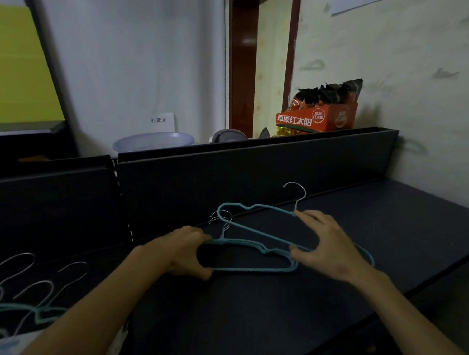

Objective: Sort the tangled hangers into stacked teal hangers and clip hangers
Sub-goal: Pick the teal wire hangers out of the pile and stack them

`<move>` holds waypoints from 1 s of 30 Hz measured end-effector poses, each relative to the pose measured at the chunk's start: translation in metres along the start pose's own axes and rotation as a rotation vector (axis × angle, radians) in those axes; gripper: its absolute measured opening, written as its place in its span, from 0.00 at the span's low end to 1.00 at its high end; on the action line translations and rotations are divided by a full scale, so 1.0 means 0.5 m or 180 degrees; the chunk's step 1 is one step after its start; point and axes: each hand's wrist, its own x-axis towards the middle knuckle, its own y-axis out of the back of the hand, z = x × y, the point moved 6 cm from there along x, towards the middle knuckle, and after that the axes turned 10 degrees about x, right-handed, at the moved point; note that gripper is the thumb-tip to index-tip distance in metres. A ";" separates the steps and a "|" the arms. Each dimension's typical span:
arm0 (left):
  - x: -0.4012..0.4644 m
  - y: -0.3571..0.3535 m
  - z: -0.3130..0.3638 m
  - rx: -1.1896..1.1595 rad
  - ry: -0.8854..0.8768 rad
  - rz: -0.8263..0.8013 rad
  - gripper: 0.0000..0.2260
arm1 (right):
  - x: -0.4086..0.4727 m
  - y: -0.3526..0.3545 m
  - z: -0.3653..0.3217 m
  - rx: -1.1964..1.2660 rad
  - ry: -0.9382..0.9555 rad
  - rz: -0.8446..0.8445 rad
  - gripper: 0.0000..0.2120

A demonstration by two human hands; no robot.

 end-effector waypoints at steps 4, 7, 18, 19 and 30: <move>0.006 -0.003 0.000 -0.0061 -0.0022 -0.0048 0.36 | -0.001 -0.006 0.016 0.0076 -0.0021 -0.0003 0.37; 0.006 -0.001 -0.002 -0.0045 0.0007 -0.0032 0.37 | -0.001 -0.012 0.019 0.0053 -0.0045 -0.0031 0.37; 0.006 -0.005 -0.020 0.0132 -0.0108 0.0100 0.38 | -0.001 -0.018 0.008 0.0039 -0.0131 0.0045 0.36; 0.005 -0.006 -0.022 0.0107 -0.0115 0.0096 0.37 | -0.001 -0.019 0.006 0.0026 -0.0124 0.0048 0.36; -0.031 -0.008 -0.063 -0.0091 0.0086 0.0167 0.43 | 0.014 -0.074 -0.029 0.0234 -0.0096 -0.0627 0.38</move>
